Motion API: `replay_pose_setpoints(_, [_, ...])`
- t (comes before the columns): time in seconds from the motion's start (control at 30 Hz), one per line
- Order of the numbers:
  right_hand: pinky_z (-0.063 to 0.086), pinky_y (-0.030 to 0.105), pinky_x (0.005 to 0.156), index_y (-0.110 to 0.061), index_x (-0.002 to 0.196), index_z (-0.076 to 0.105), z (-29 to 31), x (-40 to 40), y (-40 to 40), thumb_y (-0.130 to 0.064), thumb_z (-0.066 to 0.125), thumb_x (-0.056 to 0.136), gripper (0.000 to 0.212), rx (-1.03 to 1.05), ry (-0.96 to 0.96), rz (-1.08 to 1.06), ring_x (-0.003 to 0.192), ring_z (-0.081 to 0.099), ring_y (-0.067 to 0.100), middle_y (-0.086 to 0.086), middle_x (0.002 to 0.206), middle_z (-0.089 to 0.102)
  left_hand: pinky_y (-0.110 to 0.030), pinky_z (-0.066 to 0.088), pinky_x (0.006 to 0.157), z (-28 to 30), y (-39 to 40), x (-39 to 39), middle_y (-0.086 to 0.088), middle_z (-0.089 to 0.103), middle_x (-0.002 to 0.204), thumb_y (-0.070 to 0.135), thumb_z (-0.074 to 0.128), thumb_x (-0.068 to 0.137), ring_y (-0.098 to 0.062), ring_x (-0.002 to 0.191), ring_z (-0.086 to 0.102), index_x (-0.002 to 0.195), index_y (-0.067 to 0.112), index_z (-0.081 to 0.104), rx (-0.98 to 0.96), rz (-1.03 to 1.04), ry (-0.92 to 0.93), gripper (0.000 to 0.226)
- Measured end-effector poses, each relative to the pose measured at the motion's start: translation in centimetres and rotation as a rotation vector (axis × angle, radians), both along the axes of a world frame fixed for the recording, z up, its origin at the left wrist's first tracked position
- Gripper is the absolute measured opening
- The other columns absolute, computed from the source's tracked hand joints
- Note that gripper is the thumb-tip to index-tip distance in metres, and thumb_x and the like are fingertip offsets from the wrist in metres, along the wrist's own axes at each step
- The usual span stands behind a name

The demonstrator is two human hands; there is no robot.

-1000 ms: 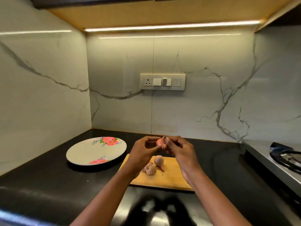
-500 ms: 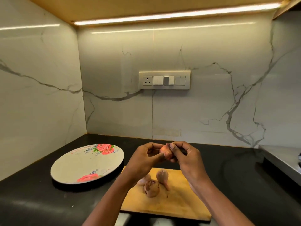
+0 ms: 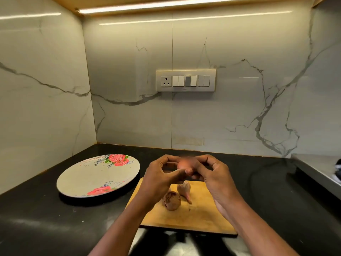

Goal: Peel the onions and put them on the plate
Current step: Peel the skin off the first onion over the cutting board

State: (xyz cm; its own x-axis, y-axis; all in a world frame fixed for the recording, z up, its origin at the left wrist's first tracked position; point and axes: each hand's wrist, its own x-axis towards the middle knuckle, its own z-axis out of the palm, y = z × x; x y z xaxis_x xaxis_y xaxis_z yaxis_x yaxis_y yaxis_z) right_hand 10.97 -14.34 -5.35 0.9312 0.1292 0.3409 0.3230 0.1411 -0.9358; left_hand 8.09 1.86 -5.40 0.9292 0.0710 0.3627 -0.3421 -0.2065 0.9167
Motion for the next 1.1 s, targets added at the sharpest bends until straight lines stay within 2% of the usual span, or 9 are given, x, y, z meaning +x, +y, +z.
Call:
replay_pose_setpoints(0.17, [0.060, 0.024, 0.068, -0.022, 0.098, 0.072, -0.9, 0.3, 0.3, -0.023, 0.062, 0.097, 0.009, -0.159, -0.072, -0.163, 0.082, 0.071, 0.014, -0.001, 0.092, 0.073, -0.026, 0.060, 0.079, -0.2, -0.2, 0.1, 0.000, 0.068, 0.115, 0.033, 0.079, 0.077, -0.014, 0.091, 0.074, 0.117, 0.023, 0.065, 0.011, -0.057, 0.069, 0.044])
replay_pose_setpoints(0.33, [0.059, 0.023, 0.068, -0.022, 0.103, 0.070, -0.5, 0.5, 0.7, -0.028, 0.058, 0.099, 0.013, -0.156, -0.082, -0.151, 0.080, 0.072, 0.014, -0.001, 0.092, 0.074, -0.025, 0.058, 0.080, 0.3, 0.5, 0.1, 0.000, 0.072, 0.114, 0.033, 0.072, 0.080, -0.014, 0.102, 0.071, 0.120, 0.024, 0.065, -0.059, -0.125, 0.078, 0.042])
replay_pose_setpoints(0.47, [0.060, 0.024, 0.073, -0.025, 0.106, 0.070, 0.0, 0.1, 0.1, -0.031, 0.061, 0.097, 0.014, -0.131, -0.082, -0.082, 0.081, 0.073, 0.012, -0.003, 0.097, 0.074, -0.024, 0.057, 0.080, 0.3, 0.5, 0.2, 0.001, 0.074, 0.108, 0.032, 0.070, 0.081, -0.016, 0.100, 0.072, 0.121, 0.022, 0.065, -0.107, -0.150, 0.090, 0.042])
replay_pose_setpoints(0.6, [0.059, 0.023, 0.081, -0.033, 0.113, 0.070, 0.2, -0.2, -0.8, -0.033, 0.073, 0.089, 0.024, -0.206, -0.108, 0.065, 0.094, 0.071, 0.003, -0.012, 0.104, 0.074, -0.026, 0.058, 0.081, 0.1, 0.5, 0.4, -0.002, 0.075, 0.105, 0.032, 0.071, 0.080, -0.019, 0.100, 0.072, 0.120, 0.019, 0.065, -0.172, -0.145, 0.083, 0.042])
replay_pose_setpoints(0.7, [0.057, 0.022, 0.085, -0.035, 0.114, 0.070, 0.4, 0.0, -1.3, -0.031, 0.079, 0.082, 0.033, -0.224, -0.129, 0.096, 0.102, 0.068, 0.000, -0.016, 0.109, 0.073, -0.029, 0.058, 0.085, 0.0, 0.5, 0.5, -0.005, 0.075, 0.110, 0.030, 0.068, 0.083, -0.022, 0.105, 0.071, 0.124, 0.017, 0.064, -0.234, -0.182, 0.096, 0.043])
replay_pose_setpoints(0.8, [0.054, 0.021, 0.085, -0.033, 0.107, 0.075, 0.3, 0.2, -1.6, -0.030, 0.081, 0.080, 0.028, -0.192, -0.147, 0.057, 0.103, 0.067, 0.002, -0.015, 0.105, 0.074, -0.028, 0.058, 0.086, -0.1, 0.3, 0.4, -0.007, 0.074, 0.112, 0.028, 0.065, 0.087, -0.021, 0.105, 0.071, 0.125, 0.017, 0.064, -0.264, -0.229, 0.109, 0.039])
replay_pose_setpoints(0.97, [0.055, 0.019, 0.072, -0.023, 0.096, 0.079, -0.6, 0.4, -1.4, -0.020, 0.073, 0.088, 0.010, -0.087, -0.109, 0.018, 0.088, 0.072, 0.012, -0.006, 0.093, 0.077, -0.026, 0.057, 0.083, -0.4, -0.2, 0.2, -0.007, 0.076, 0.106, 0.027, 0.068, 0.087, -0.019, 0.099, 0.072, 0.124, 0.015, 0.064, -0.213, -0.185, 0.104, 0.039])
replay_pose_setpoints(1.1, [0.056, 0.018, 0.071, -0.020, 0.100, 0.075, -1.0, 0.4, -1.2, -0.020, 0.069, 0.093, 0.010, -0.128, -0.123, -0.011, 0.086, 0.072, 0.009, -0.003, 0.094, 0.076, -0.028, 0.058, 0.084, -0.8, -0.6, 0.1, -0.007, 0.076, 0.105, 0.027, 0.068, 0.088, -0.020, 0.099, 0.072, 0.125, 0.013, 0.063, -0.198, -0.154, 0.103, 0.040])
